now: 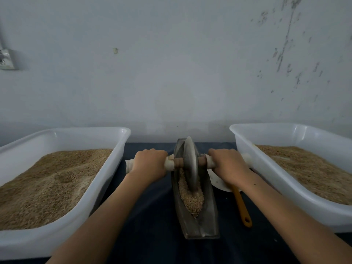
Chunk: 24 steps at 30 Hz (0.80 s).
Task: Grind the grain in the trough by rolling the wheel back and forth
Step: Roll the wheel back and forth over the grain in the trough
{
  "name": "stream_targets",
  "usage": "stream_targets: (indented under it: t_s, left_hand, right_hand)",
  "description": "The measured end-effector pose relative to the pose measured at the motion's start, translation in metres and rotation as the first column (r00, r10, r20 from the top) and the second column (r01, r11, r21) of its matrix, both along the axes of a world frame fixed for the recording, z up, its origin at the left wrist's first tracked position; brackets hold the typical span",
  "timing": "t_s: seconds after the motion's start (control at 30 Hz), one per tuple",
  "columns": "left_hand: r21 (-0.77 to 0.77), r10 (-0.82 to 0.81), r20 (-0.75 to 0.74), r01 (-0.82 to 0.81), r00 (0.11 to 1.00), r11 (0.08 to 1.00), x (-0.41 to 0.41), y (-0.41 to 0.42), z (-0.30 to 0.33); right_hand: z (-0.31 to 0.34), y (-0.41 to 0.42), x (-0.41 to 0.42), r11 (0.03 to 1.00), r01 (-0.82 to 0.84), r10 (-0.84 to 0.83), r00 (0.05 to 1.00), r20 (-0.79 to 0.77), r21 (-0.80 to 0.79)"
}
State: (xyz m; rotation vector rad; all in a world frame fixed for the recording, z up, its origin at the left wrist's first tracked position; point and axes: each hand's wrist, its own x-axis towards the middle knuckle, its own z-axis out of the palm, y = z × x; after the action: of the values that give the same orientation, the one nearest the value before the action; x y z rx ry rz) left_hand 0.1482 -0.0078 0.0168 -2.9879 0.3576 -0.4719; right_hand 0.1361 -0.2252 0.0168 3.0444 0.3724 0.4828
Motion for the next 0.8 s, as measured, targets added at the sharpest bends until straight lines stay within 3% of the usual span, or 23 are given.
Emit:
stream_targets:
  t_s: [0.07,0.17,0.37,0.53,0.8]
  left_hand:
    - [-0.021,0.007,-0.028,-0.007,1.0,1.0,0.002,0.002,-0.001]
    - [-0.053,0.0,-0.189,-0.01,0.982,0.999,0.004,0.006,-0.001]
    - [-0.096,-0.032,-0.413,-0.008,0.91,0.995,0.002,0.009,0.003]
    - [-0.032,0.0,-0.309,-0.01,0.951,0.999,0.0,0.005,0.004]
    - [0.024,0.055,0.036,-0.056,0.998,0.998,-0.004,-0.007,0.003]
  right_hand:
    - [0.0,0.001,0.0,1.0,-0.013,0.014,0.999,0.042,-0.018]
    - [0.006,0.003,-0.004,0.997,-0.022,0.025,0.999,0.028,-0.078]
    - [0.023,0.004,-0.015,0.993,-0.027,0.004,0.981,-0.193,-0.113]
    - [0.022,0.001,-0.013,0.997,-0.013,-0.008,0.964,-0.265,-0.079]
    - [-0.001,-0.005,0.0,0.997,-0.011,0.017,0.997,-0.081,0.078]
